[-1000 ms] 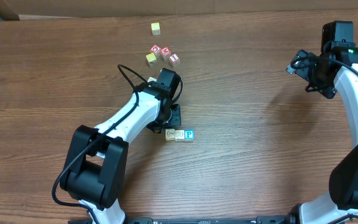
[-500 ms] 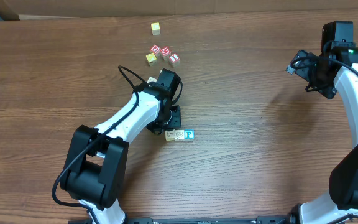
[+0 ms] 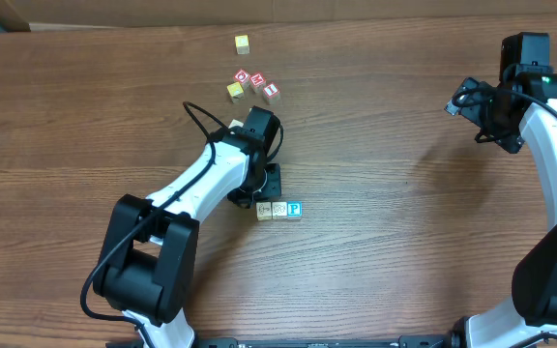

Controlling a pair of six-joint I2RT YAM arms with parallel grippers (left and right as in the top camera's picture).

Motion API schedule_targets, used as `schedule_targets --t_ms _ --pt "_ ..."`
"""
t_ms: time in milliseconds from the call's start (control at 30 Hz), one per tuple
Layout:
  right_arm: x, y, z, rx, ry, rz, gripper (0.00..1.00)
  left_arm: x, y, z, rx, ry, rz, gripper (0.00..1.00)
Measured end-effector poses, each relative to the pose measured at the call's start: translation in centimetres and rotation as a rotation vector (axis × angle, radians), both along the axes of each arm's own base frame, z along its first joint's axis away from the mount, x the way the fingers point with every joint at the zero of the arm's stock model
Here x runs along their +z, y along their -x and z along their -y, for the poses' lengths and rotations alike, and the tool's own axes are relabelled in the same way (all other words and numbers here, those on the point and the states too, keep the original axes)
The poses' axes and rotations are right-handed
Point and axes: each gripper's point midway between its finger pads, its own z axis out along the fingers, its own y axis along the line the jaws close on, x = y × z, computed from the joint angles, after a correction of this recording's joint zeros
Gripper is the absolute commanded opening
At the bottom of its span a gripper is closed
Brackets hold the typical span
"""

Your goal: Flip 5 blocks

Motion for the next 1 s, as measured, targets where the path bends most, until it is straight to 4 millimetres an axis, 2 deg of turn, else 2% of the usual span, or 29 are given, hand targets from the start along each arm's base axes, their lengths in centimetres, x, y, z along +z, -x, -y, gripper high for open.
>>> schedule_targets --t_ms 167,233,400,600,1000 --pt "0.0 0.0 0.0 0.0 0.0 0.0 1.0 1.9 -1.7 -1.4 0.05 -0.005 0.016 0.04" --pt "0.0 0.0 0.0 0.0 0.0 0.0 1.0 2.2 -1.6 -2.2 0.066 -0.023 0.003 0.04" --pt "0.0 0.0 0.0 0.0 0.0 0.0 1.0 1.8 0.2 -3.1 0.065 -0.065 -0.068 0.05" --pt "0.0 0.0 0.0 0.0 0.0 0.0 1.0 -0.3 2.3 -3.0 0.039 -0.083 -0.109 0.04" --pt "0.0 0.0 0.0 0.0 0.0 0.0 1.0 -0.8 2.3 -1.9 0.033 -0.027 -0.104 0.04"
